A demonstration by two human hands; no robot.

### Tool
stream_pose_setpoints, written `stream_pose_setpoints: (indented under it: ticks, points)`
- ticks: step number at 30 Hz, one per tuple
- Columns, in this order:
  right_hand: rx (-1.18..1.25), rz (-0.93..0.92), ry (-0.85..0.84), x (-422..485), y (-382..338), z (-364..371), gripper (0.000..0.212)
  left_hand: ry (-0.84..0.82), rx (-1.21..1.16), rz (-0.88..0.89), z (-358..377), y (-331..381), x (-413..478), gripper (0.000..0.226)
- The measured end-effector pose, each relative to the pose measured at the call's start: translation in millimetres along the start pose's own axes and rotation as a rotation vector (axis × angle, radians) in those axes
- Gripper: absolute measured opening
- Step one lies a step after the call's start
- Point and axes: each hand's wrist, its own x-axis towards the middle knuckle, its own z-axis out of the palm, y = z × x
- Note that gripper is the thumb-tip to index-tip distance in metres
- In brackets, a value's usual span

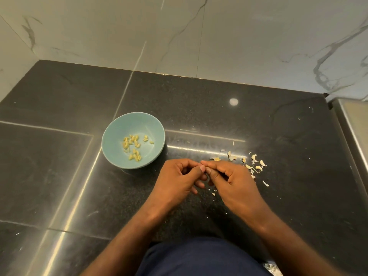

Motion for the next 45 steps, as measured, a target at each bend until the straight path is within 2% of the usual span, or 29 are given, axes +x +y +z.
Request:
stream_pose_setpoints:
  ticks: [3, 5, 9, 12, 19, 23, 27, 32, 36, 38, 41, 45]
  points:
    - [-0.007, 0.014, 0.034, 2.9, 1.9, 3.6, 0.041, -0.032, 0.036, 0.022, -4.0, -2.0, 5.6, 0.013]
    - [0.078, 0.079, 0.070, 4.3, 4.2, 6.1, 0.035, -0.039, 0.103, 0.060, -5.5, -2.6, 8.8, 0.012]
    - [0.200, 0.167, 0.100, 6.3, 4.5, 12.8, 0.024, 0.004, 0.307, 0.173, -9.0, -7.5, 14.9, 0.010]
    - [0.230, 0.210, 0.108, 9.3, 5.3, 19.3, 0.019, 0.050, 0.371, 0.207, -10.8, -10.3, 15.5, 0.013]
    - [0.590, 0.422, 0.100, 16.5, 8.3, 28.0, 0.013, 0.044, 0.401, 0.272, -16.8, -16.6, 17.7, 0.012]
    - [0.765, 0.509, 0.107, 21.3, 11.3, 27.3, 0.016, 0.071, 0.380, 0.248, -16.2, -22.8, 17.4, 0.010]
    - [0.910, 0.531, 0.121, 30.6, 12.8, 26.5, 0.025, 0.167, 0.274, 0.108, -18.2, -32.7, 19.6, 0.010]
    - [0.924, 0.499, 0.087, 55.0, 0.7, 42.0, 0.019, 0.248, 0.290, -0.008, -21.7, -57.9, 24.9, 0.013]
    - [0.788, 0.407, -0.103, 77.6, -30.9, 77.5, 0.020, 0.290, 0.256, 0.033, -21.9, -68.4, 33.7, 0.019]
    - [0.676, 0.340, -0.170, 85.3, -38.8, 92.4, 0.020, 0.283, 0.312, 0.050, -20.7, -71.4, 37.3, 0.018]
    - [0.611, 0.292, -0.019, 88.2, -33.9, 88.0, 0.017, 0.291, 0.406, 0.089, -20.8, -79.5, 39.4, 0.021]
    - [0.576, 0.301, 0.220, 73.7, -5.7, 43.4, 0.012, 0.272, 0.528, 0.185, -20.9, -89.0, 38.2, 0.017]
